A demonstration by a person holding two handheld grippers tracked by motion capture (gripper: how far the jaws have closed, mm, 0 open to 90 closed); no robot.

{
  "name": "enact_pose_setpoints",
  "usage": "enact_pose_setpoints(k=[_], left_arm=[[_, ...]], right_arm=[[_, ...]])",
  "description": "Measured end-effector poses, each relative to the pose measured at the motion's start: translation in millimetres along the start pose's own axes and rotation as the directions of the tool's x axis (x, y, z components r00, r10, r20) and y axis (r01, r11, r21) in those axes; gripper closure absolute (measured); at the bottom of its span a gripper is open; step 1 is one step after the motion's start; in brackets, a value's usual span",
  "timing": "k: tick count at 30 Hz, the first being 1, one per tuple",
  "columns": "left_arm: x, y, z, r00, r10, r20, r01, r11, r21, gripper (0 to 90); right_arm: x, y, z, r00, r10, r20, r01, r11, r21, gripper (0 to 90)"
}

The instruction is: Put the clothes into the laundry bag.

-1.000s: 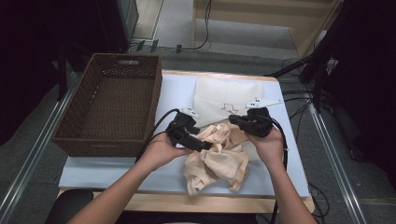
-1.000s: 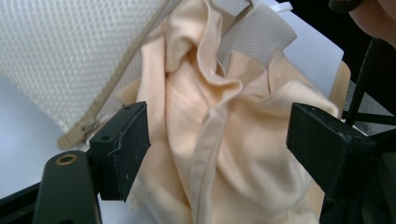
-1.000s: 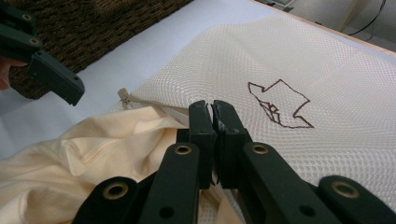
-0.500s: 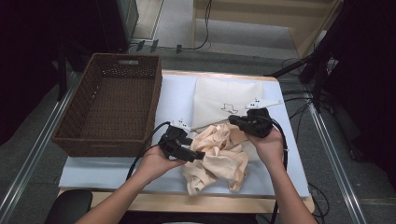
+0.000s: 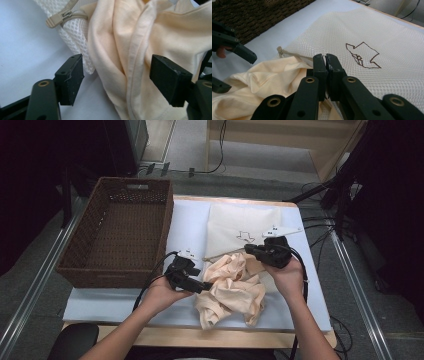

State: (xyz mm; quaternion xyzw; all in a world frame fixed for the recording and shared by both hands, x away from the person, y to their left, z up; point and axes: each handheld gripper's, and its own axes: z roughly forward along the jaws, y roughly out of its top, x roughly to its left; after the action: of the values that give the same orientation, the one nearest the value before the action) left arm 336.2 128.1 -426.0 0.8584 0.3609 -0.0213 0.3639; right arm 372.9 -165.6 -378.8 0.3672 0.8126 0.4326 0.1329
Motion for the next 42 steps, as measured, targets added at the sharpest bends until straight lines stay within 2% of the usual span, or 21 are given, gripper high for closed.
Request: enact_pose_setpoints(k=[3,4,5,6,8,10,12,13,14,15,17,18,19,20,27,33,36,37,42], left_arm=[[-0.4,-2.7,8.0,1.0000,0.001,0.005,-0.001,0.9999,0.015,32.8],[-0.8,-3.6,12.3,1.0000,-0.001,0.002,0.001,0.9998,0.022,37.0],[-0.8,-3.6,12.3,1.0000,-0.001,0.002,0.001,0.9998,0.022,39.0],[-1.7,-5.0,15.2,0.9998,-0.020,0.000,0.020,0.9998,0.004,40.5],[-1.6,-5.3,16.0,0.9998,-0.020,-0.007,0.020,0.9998,0.006,41.6],[-0.7,-5.8,17.8,0.9998,-0.020,0.002,0.020,0.9997,0.015,51.0],[0.8,-6.5,20.4,0.9987,-0.042,0.031,0.041,0.9989,0.021,54.2],[0.4,-7.1,23.6,0.9985,-0.040,0.038,0.038,0.9988,0.032,61.4],[0.4,-7.1,23.6,0.9985,-0.040,0.038,0.038,0.9988,0.032,64.6],[-1.5,-7.1,24.0,0.9994,-0.018,0.030,0.017,0.9993,0.033,68.4],[-2.1,-6.8,23.7,0.9995,-0.013,0.030,0.012,0.9993,0.035,71.9],[-2.3,-6.8,23.5,0.9992,-0.011,0.039,0.010,0.9995,0.028,75.4],[-1.8,-6.5,22.4,0.9985,-0.001,0.055,-0.001,0.9995,0.031,83.0],[-1.8,-6.5,22.4,0.9985,-0.001,0.055,-0.001,0.9995,0.031,84.8],[-5.3,-2.3,16.4,0.9963,0.023,0.083,-0.023,0.9997,0.001,87.3],[-19.3,10.3,9.9,0.9936,0.064,0.093,-0.059,0.9967,-0.056,87.4],[-22.4,15.9,9.9,0.9933,0.073,0.090,-0.066,0.9950,-0.075,87.4],[-24.6,21.8,9.6,0.9926,0.086,0.085,-0.079,0.9930,-0.088,87.3],[-28.1,33.1,11.3,0.9922,0.099,0.076,-0.091,0.9904,-0.104,87.4]], right_arm=[[1.0,-0.2,0.3,1.0000,0.002,-0.001,-0.002,1.000,0.001,88.7],[1.2,-0.4,0.6,1.0000,-0.002,-0.004,0.002,1.000,0.003,88.7],[1.2,-0.4,0.6,1.0000,-0.002,-0.004,0.002,1.000,0.003,88.7],[1.6,-0.6,1.5,1.0000,0.000,-0.007,0.000,1.000,0.002,88.7],[1.8,-0.8,2.0,1.0000,-0.002,-0.009,0.002,1.000,0.003,88.7],[2.7,-0.9,2.7,1.0000,-0.002,-0.009,0.002,1.000,0.007,88.6],[3.1,-0.8,3.1,1.0000,-0.003,-0.009,0.003,1.000,0.009,88.6],[3.4,-0.6,3.4,1.0000,-0.004,-0.009,0.004,1.000,0.010,88.6],[3.6,-0.5,3.5,0.9999,-0.007,-0.009,0.007,1.000,0.010,88.7],[3.8,-0.4,3.7,0.9999,-0.008,-0.010,0.008,1.000,0.012,88.7],[4.1,-0.4,4.0,0.9999,-0.011,-0.010,0.011,1.000,0.011,88.7],[4.0,-0.4,4.1,0.9999,-0.010,-0.012,0.010,1.000,0.012,88.8],[3.7,-0.5,4.6,0.9999,-0.003,-0.014,0.004,1.000,0.016,88.8],[3.7,-0.5,4.6,0.9999,-0.003,-0.014,0.004,1.000,0.016,88.8],[3.1,-1.0,5.0,0.9999,-0.002,-0.011,0.003,1.000,0.021,88.8],[4.9,-0.2,6.1,0.9999,-0.007,-0.013,0.007,1.000,0.020,88.7],[7.1,0.3,6.6,0.9999,-0.008,-0.012,0.008,1.000,0.019,88.7],[7.6,0.6,6.4,0.9999,-0.006,-0.011,0.006,1.000,0.020,88.7],[8.0,1.7,4.9,0.9999,-0.008,-0.012,0.008,1.000,0.011,88.8]])
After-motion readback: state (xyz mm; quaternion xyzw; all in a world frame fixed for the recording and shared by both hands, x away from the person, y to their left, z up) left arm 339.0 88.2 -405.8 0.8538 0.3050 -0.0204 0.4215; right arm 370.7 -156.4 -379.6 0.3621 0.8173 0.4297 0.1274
